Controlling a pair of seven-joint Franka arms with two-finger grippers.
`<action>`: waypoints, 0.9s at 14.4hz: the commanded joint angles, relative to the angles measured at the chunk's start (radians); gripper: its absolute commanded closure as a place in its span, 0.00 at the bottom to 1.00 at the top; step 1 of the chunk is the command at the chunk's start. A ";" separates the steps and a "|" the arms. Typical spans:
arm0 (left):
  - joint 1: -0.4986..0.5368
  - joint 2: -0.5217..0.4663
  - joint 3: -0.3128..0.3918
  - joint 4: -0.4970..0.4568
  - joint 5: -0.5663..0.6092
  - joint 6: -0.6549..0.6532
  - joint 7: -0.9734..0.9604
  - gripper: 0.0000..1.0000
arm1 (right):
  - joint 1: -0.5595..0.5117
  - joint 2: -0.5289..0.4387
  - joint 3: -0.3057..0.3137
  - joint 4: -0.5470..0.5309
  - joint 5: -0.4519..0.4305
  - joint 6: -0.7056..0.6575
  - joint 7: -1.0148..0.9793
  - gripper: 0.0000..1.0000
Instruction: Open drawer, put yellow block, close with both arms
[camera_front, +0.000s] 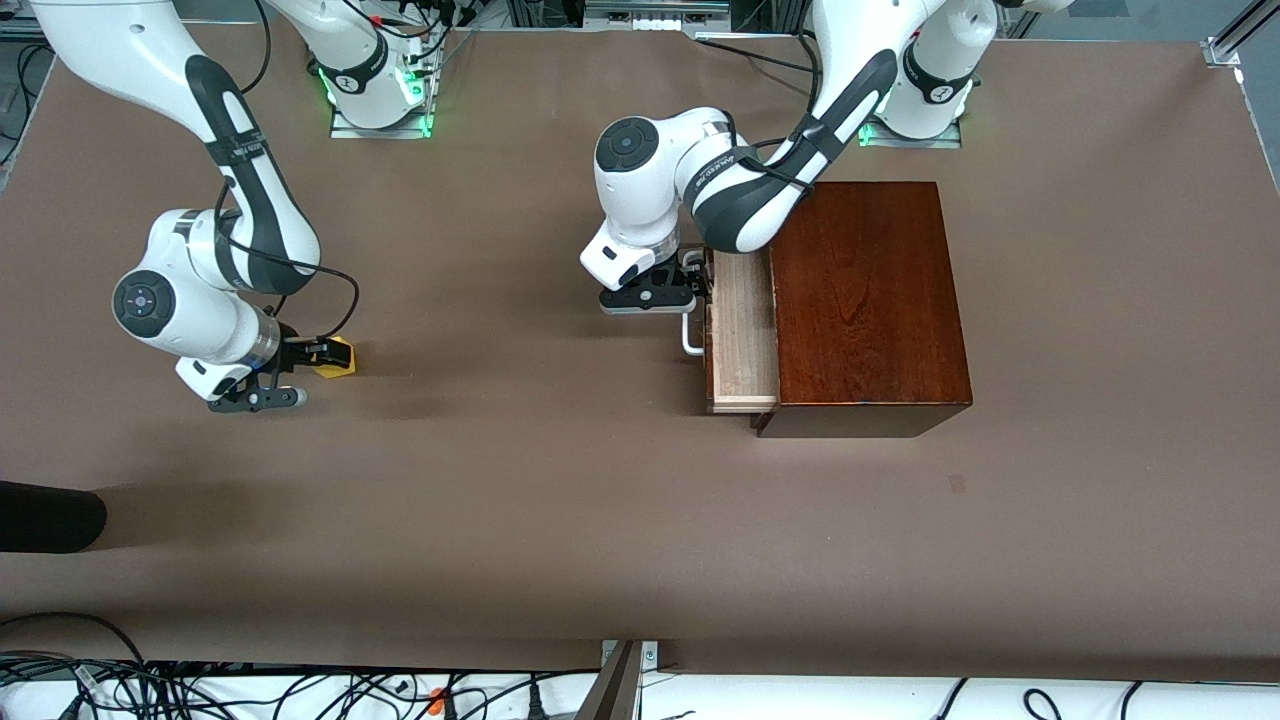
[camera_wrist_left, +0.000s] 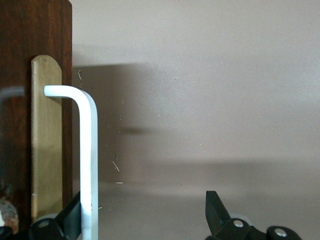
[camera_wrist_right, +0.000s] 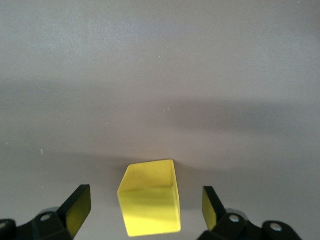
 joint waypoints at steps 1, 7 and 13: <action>-0.029 0.046 -0.017 0.056 -0.027 0.033 -0.023 0.00 | -0.001 0.008 0.001 -0.019 -0.010 0.032 -0.024 0.05; -0.017 0.018 -0.018 0.056 -0.027 0.013 -0.011 0.00 | -0.001 0.008 0.001 -0.062 -0.010 0.035 -0.025 0.10; -0.019 -0.023 -0.025 0.154 -0.047 -0.232 0.057 0.00 | -0.003 0.002 -0.004 -0.071 -0.008 0.027 -0.081 0.48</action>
